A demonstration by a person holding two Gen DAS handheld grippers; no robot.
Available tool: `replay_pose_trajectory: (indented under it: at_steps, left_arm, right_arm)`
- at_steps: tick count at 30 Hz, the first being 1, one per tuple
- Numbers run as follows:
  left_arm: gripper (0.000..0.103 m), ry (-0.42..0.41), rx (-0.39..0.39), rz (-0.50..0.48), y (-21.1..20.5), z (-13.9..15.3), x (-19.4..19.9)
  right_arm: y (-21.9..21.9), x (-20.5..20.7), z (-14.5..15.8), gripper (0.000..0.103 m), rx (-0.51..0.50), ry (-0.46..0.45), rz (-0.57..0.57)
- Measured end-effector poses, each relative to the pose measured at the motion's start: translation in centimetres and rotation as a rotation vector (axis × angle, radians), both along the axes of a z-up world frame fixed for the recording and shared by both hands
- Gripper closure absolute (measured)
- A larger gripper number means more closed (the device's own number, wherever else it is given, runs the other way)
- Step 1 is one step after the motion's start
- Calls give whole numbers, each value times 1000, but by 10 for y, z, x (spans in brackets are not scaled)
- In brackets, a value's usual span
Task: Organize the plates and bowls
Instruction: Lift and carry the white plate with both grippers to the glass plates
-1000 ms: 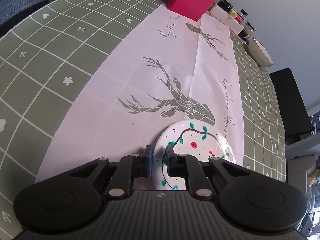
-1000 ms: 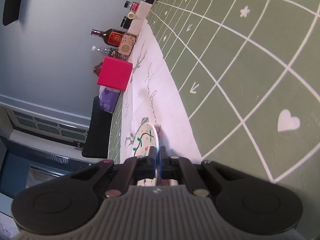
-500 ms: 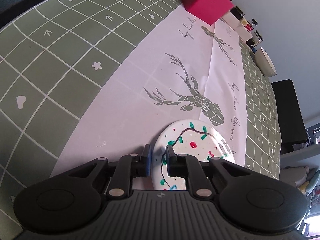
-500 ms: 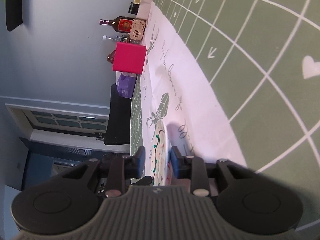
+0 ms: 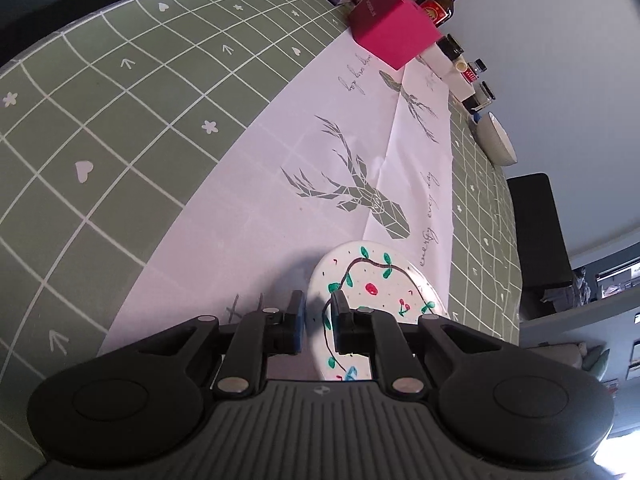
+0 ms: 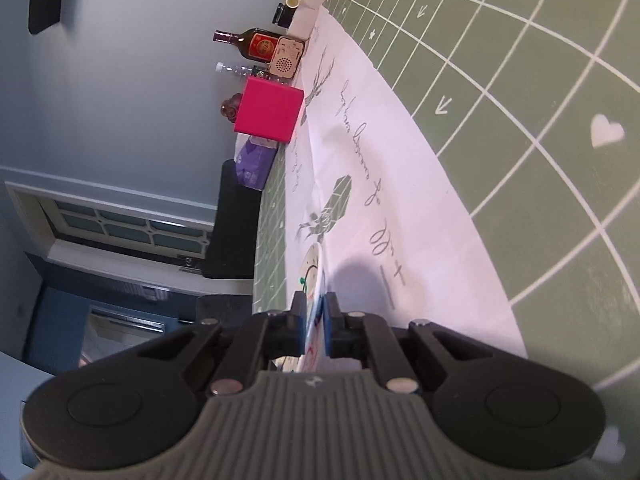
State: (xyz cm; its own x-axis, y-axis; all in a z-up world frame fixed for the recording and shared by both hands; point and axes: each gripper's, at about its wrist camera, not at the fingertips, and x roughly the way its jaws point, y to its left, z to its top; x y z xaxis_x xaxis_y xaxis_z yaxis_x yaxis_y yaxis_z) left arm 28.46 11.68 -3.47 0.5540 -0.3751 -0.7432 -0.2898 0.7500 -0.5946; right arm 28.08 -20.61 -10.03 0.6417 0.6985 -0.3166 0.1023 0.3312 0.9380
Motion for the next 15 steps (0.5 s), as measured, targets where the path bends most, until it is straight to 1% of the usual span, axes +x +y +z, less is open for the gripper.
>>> replay_pose_trajectory:
  at_steps: [2, 4, 7, 9, 11, 13, 15]
  left_arm:
    - [89, 4, -31, -5, 4, 5, -9]
    - [89, -3, -39, -13, 6, 12, -21]
    - [89, 2, -50, -28, 8, 24, -40]
    - [89, 7, -66, -33, 11, 31, -56]
    - [89, 6, -69, -60, 12, 38, -73]
    - [89, 13, -91, -78, 13, 40, -89]
    - [89, 22, -114, -98, 15, 39, -105]
  right_arm:
    - [-3, -11, 5, 97, 23, 4, 1]
    - [-4, -23, 11, 97, 51, 3, 6]
    - [-4, -42, 25, 97, 51, -8, 12]
    - [-5, -55, 31, 97, 86, 18, 8]
    - [-7, -73, 38, 97, 127, 51, -1]
    - [-9, -94, 46, 97, 136, 37, -7]
    - [-11, -114, 52, 97, 136, 42, -11]
